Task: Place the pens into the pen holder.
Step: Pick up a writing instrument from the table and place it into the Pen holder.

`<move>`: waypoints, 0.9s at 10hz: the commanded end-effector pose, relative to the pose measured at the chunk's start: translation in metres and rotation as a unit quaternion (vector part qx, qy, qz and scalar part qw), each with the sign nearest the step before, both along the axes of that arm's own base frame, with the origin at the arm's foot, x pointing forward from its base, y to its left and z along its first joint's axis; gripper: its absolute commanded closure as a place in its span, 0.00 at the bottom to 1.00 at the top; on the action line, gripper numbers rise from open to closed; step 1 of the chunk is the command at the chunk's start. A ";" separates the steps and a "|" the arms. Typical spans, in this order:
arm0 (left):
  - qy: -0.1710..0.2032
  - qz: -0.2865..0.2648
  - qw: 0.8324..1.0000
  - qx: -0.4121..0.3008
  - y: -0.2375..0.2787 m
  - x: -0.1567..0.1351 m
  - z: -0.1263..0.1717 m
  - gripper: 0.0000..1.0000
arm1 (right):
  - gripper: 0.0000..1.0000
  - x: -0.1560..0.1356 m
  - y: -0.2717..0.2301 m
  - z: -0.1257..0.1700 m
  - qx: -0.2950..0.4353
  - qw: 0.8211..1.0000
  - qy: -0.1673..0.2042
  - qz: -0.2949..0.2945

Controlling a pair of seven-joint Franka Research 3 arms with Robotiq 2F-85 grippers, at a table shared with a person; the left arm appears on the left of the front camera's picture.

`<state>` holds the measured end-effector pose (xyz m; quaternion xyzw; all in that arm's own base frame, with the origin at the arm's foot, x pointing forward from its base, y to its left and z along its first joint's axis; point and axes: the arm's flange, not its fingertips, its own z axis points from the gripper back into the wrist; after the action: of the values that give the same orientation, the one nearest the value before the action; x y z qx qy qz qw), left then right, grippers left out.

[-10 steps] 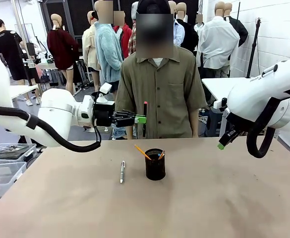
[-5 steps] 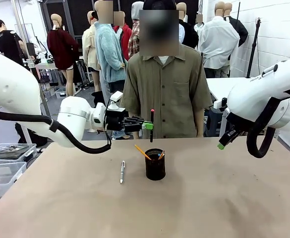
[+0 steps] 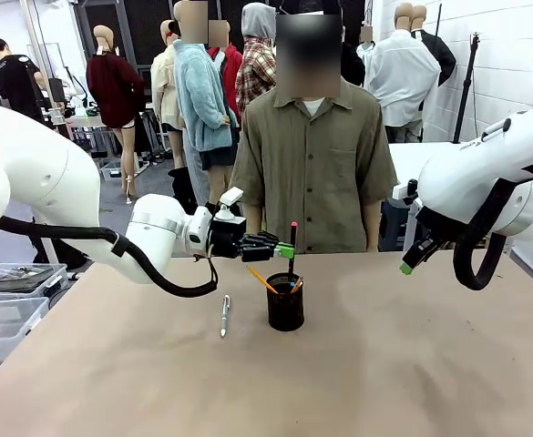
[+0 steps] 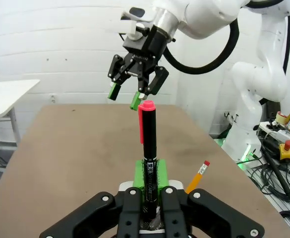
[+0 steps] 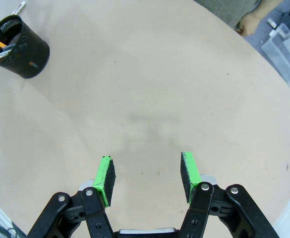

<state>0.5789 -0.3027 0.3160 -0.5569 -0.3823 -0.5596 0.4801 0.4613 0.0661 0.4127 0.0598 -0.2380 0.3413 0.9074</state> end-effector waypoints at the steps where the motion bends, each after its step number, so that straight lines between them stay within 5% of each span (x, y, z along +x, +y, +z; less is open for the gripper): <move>1: 0.010 0.002 1.000 0.019 0.006 0.008 -0.005 1.00 | 0.33 0.000 -0.003 -0.005 0.006 1.000 -0.009 0.006; 7: 0.004 0.003 0.999 0.037 0.014 -0.001 -0.020 1.00 | 0.33 0.000 -0.003 -0.005 0.006 1.000 -0.009 0.006; 9: -0.006 -0.001 0.999 0.035 0.012 -0.003 -0.014 0.74 | 0.33 0.000 -0.003 -0.005 0.006 1.000 -0.009 0.006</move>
<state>0.5815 -0.2908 0.2987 -0.5486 -0.3663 -0.5603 0.5009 0.4613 0.0661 0.4127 0.0598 -0.2380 0.3413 0.9074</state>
